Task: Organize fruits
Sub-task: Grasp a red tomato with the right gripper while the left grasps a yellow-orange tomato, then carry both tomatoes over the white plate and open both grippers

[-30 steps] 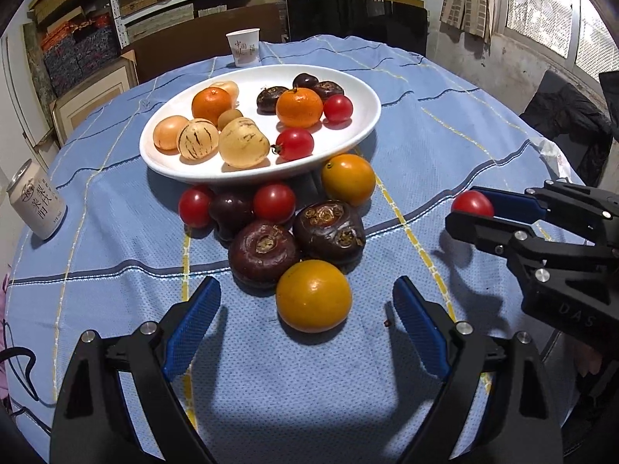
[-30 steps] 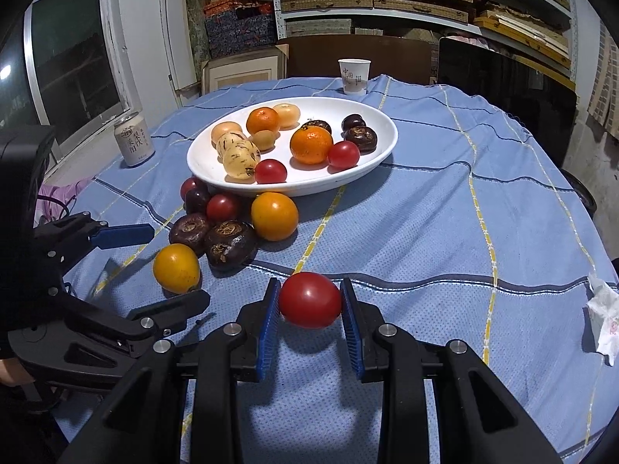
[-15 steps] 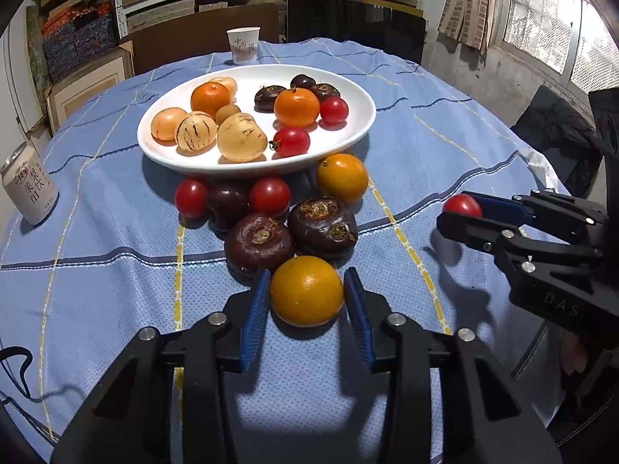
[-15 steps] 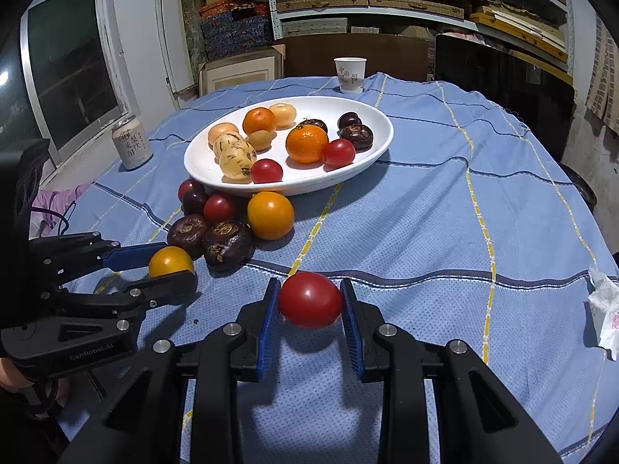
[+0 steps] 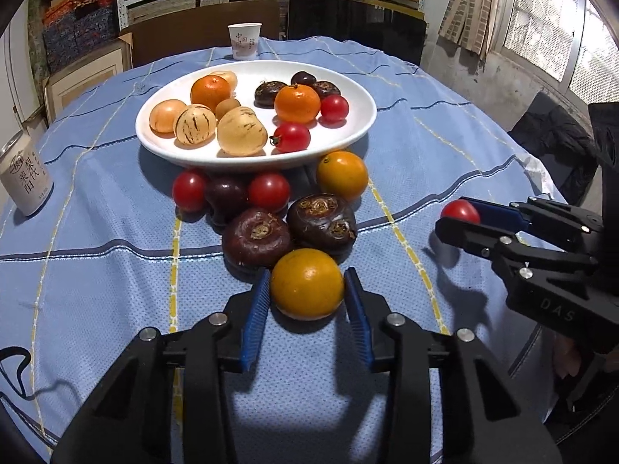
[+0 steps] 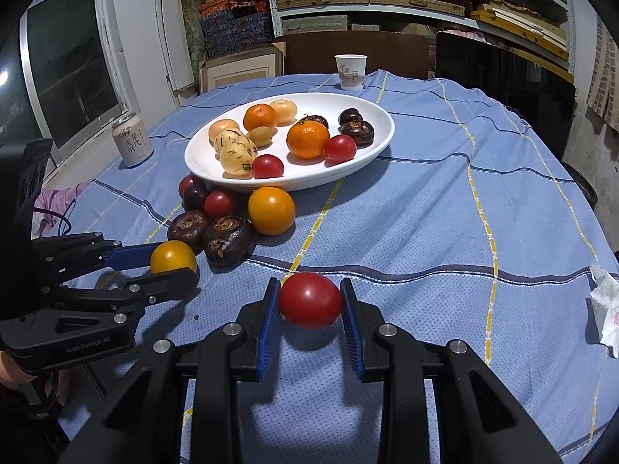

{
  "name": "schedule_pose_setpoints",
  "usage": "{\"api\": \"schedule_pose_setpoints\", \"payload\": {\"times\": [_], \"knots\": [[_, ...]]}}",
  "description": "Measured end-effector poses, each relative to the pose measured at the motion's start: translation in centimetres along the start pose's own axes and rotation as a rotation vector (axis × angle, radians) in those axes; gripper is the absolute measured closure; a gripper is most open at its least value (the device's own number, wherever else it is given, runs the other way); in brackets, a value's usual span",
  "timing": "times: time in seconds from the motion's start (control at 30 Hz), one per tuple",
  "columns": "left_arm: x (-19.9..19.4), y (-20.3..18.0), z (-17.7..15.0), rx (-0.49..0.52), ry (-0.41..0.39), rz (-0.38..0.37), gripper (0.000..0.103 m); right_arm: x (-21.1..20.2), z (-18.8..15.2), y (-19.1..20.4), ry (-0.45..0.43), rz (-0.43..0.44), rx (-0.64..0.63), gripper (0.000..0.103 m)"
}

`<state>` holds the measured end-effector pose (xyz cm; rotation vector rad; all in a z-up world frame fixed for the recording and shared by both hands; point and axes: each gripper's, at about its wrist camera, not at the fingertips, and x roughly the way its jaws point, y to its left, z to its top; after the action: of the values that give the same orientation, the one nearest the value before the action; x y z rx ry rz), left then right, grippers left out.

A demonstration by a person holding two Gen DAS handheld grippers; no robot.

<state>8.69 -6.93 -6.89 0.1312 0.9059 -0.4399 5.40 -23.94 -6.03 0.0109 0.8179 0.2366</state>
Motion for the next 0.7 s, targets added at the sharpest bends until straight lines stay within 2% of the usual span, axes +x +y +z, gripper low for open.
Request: {"api": "schedule_pose_setpoints", "payload": {"times": [0.33,0.7], "knots": [[-0.4,0.0,-0.2,-0.009,-0.016,-0.011,0.065,-0.1,0.0,0.1,-0.004,0.009,0.002,0.072],[-2.6,0.8,0.7,-0.023,-0.084,-0.013,0.065,-0.7,0.8,0.1,-0.023,0.021,-0.004,0.072]]}}
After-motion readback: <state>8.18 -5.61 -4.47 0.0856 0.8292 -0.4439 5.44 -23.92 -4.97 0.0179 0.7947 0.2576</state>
